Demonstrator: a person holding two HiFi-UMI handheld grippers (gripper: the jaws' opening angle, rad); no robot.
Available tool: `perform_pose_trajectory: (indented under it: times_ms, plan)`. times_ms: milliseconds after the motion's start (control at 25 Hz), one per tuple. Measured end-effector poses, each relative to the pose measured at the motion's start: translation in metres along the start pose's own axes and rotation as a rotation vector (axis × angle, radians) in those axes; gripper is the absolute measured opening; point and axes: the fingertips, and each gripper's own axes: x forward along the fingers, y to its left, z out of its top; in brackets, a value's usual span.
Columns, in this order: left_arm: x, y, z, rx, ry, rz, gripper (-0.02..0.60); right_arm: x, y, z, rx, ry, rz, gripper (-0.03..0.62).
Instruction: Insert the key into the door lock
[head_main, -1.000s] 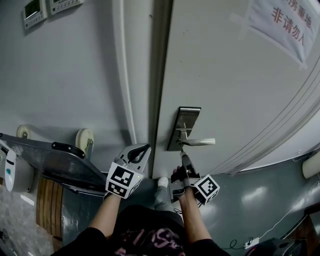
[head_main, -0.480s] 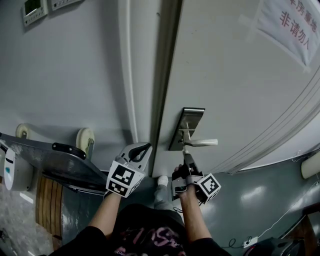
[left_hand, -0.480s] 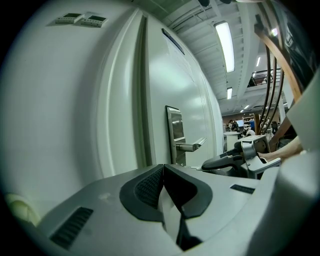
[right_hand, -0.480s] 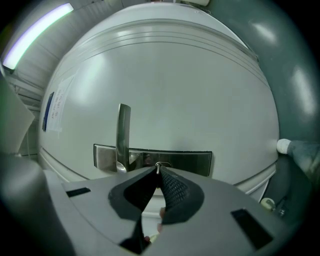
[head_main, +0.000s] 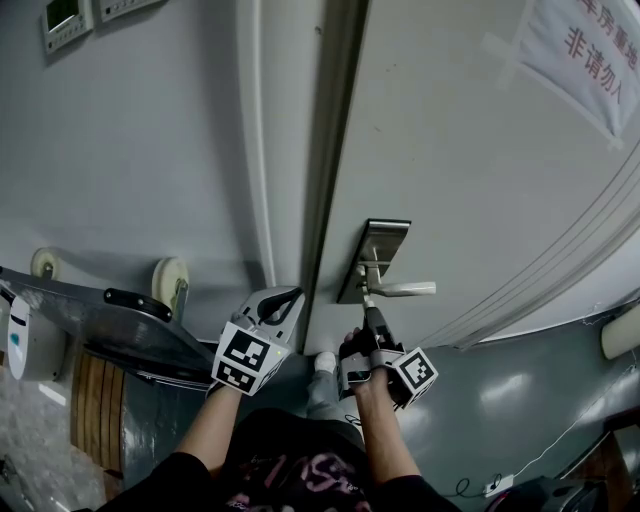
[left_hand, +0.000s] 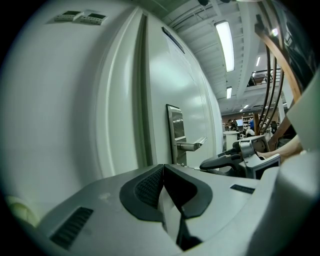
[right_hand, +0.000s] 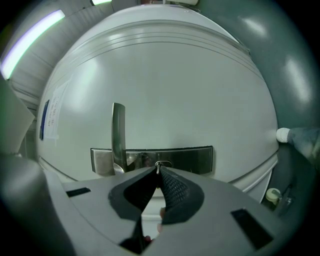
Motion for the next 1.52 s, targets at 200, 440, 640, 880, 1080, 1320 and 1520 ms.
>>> perform_pose_trajectory:
  times_ms: [200,440,640,880,1080,1320,1520]
  plan:
    - [0.002,0.007,0.004,0.001,-0.008,0.007,0.012,0.003,-0.001,0.000,0.015,-0.009,-0.002,0.080]
    - [0.007,0.001,0.000,0.004,0.009,-0.016,0.012,0.004,-0.001,-0.001,0.020,-0.012,-0.001,0.080]
    - [0.008,0.000,-0.001,0.010,0.021,-0.026,0.012,0.005,-0.001,-0.002,0.021,-0.019,0.000,0.080]
    - [0.010,0.002,-0.002,0.004,0.021,-0.025,0.012,0.007,-0.001,-0.001,0.005,-0.022,-0.008,0.080]
    - [0.011,-0.001,-0.001,0.009,0.033,-0.033,0.012,0.009,-0.001,-0.001,0.003,-0.016,-0.017,0.080]
    - [0.014,0.002,-0.002,0.008,0.039,-0.028,0.012,0.016,-0.002,-0.001,0.008,-0.008,-0.006,0.080]
    - [0.016,0.003,-0.005,0.000,0.044,-0.027,0.012,0.019,-0.002,0.000,0.012,-0.007,-0.005,0.080]
